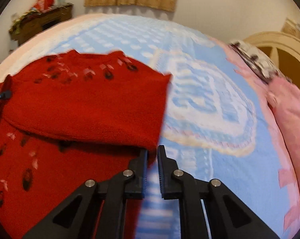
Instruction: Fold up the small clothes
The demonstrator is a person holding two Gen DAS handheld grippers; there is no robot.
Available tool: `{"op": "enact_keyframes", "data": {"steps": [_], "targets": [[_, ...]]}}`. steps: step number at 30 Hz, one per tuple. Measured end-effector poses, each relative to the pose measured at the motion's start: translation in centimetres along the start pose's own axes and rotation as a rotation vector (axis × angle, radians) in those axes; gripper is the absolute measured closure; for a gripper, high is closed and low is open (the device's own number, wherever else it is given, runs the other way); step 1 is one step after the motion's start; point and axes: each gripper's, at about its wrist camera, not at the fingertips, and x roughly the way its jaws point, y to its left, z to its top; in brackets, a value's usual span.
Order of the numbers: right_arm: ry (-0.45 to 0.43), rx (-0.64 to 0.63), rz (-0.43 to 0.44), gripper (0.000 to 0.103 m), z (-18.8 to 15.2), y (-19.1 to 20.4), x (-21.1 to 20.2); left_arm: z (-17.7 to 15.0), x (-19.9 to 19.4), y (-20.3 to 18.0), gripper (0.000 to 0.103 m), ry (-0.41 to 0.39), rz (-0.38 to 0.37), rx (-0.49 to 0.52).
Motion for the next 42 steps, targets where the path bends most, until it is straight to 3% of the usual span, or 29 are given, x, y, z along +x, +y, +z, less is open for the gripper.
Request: {"op": "enact_keyframes", "data": {"steps": [3, 7, 10, 13, 14, 15, 18, 21, 24, 28, 32, 35, 39, 42], "targets": [[0.055, 0.058, 0.004, 0.095, -1.0, -1.1, 1.7, 0.0, -0.2, 1.0, 0.087, 0.002, -0.007, -0.066], [0.032, 0.074, 0.065, 0.095, -0.8, -1.7, 0.4, -0.4, -1.2, 1.9, 0.087, -0.006, -0.030, -0.110], [0.025, 0.022, 0.026, 0.094, -0.8, -1.0, -0.8, -0.9, -2.0, 1.6, 0.087, -0.021, -0.015, -0.081], [0.006, 0.027, -0.001, 0.086, -0.9, -0.9, -2.0, -0.8, -2.2, 1.4, 0.085, -0.029, 0.012, -0.070], [-0.006, 0.031, -0.002, 0.082, -0.9, -0.8, -2.4, -0.7, -2.4, 1.4, 0.082, -0.038, 0.029, -0.066], [-0.019, 0.033, 0.009, 0.077, -0.7, -0.7, -2.8, -0.7, -2.5, 1.5, 0.069, -0.044, 0.046, -0.061], [-0.066, 0.028, 0.085, 0.061, 0.1, 0.5, -3.7, -0.3, -2.8, 1.3, 0.055, -0.069, 0.029, -0.046], [-0.091, -0.013, 0.171, 0.061, 1.5, 2.7, -3.3, 0.1, -2.3, -0.7, 0.040, -0.087, 0.096, 0.086], [-0.059, 0.007, 0.212, 0.061, 2.7, 3.5, -1.2, -0.2, -1.7, -2.0, 0.039, -0.084, 0.159, 0.173], [0.067, 0.119, 0.200, 0.061, 1.9, 0.7, 2.8, -0.4, -3.2, -1.1, 0.024, -0.128, 0.135, 0.132], [0.050, 0.173, 0.187, 0.061, 1.0, -1.4, 1.7, -0.3, -4.4, 0.4, 0.022, -0.147, 0.148, 0.052], [-0.026, 0.136, 0.136, 0.061, 1.7, -1.1, -0.4, -0.5, -5.4, 0.7, 0.022, -0.157, 0.154, 0.027], [-0.083, 0.040, 0.179, 0.061, 3.2, 1.6, -1.2, -0.8, -8.0, 1.0, 0.017, -0.185, 0.194, 0.015], [-0.058, 0.006, 0.224, 0.061, 4.2, 3.0, 0.2, -1.2, -10.5, 1.5, 0.015, -0.212, 0.273, 0.049]]}}
